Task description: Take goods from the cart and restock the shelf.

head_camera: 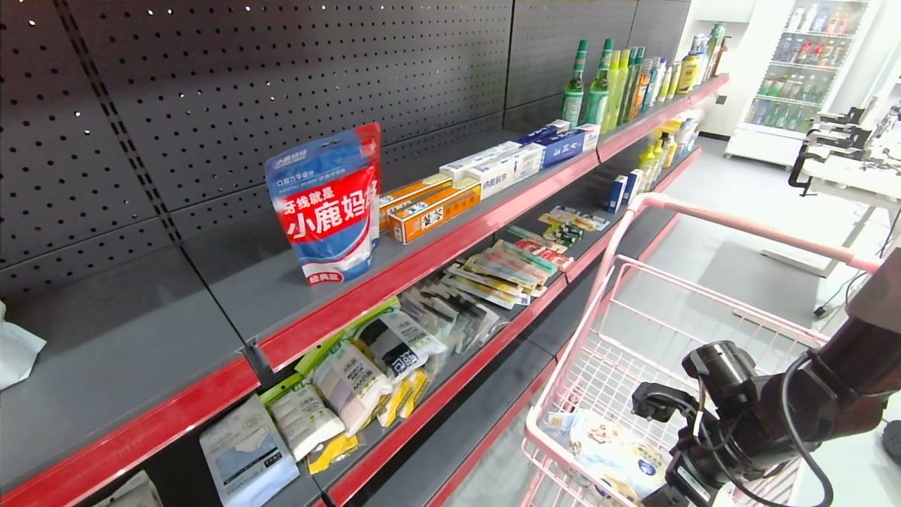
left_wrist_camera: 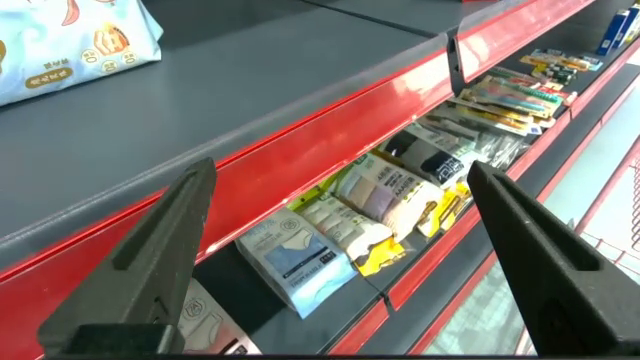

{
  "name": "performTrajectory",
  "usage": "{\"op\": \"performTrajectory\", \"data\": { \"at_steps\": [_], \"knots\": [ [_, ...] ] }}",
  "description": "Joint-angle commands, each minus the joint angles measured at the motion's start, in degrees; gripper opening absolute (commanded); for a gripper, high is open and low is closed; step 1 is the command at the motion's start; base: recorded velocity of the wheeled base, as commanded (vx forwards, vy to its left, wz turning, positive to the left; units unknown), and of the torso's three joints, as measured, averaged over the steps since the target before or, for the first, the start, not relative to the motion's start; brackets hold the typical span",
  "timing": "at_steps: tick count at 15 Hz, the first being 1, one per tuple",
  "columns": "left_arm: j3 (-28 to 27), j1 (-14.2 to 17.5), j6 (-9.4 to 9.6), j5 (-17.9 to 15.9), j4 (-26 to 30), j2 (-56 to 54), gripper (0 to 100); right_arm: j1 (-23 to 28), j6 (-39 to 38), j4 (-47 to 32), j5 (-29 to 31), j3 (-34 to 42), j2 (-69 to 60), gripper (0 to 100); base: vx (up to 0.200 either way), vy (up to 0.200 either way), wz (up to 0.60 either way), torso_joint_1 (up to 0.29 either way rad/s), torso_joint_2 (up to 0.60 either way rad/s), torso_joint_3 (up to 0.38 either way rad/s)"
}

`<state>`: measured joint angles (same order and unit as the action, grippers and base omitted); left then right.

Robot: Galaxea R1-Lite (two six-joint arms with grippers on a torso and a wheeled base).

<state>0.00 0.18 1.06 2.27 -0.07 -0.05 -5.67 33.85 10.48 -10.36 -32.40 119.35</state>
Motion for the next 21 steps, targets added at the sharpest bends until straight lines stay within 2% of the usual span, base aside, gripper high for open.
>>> {"op": "performTrajectory", "data": {
  "at_steps": [1,3,12,13,17,19,20,21],
  "knots": [
    [0.0,0.1,-0.01,0.0,0.0,0.0,100,0.0,0.0,2.9,0.0,0.5,3.2,100,0.000,0.000,0.00,0.000,0.00,0.000],
    [0.0,0.1,-0.01,0.0,0.0,0.0,100,0.0,0.0,8.9,-0.2,1.6,6.1,100,0.000,0.000,0.00,0.000,0.00,0.000],
    [0.0,0.1,0.08,0.0,0.0,0.0,100,-1.2,0.2,9.6,-1.7,3.2,7.0,100,0.000,0.000,0.00,0.000,0.00,0.000],
    [0.0,0.1,0.08,0.0,0.0,0.0,100,-1.2,0.2,9.6,-1.7,3.3,7.0,0,0.000,0.000,0.00,0.000,0.00,0.000],
    [0.0,0.1,0.08,0.0,0.0,0.0,100,-0.1,-1.8,12.0,-1.6,4.5,6.6,0,0.000,0.000,0.00,0.000,0.00,0.000],
    [0.0,0.1,-0.01,0.0,0.0,0.0,100,3.6,-4.9,12.2,-1.2,4.7,-1.0,0,0.000,0.000,0.00,0.000,0.00,0.000],
    [0.0,0.0,-0.01,0.0,0.0,0.0,100,4.4,-7.3,12.2,-0.8,4.9,-4.4,0,0.000,0.000,0.00,0.000,0.00,0.000],
    [0.0,0.0,-0.01,0.0,0.0,0.0,100,4.5,-13.7,12.2,1.3,5.2,-11.0,0,0.000,0.000,0.00,0.000,0.00,0.000]
  ]
}}
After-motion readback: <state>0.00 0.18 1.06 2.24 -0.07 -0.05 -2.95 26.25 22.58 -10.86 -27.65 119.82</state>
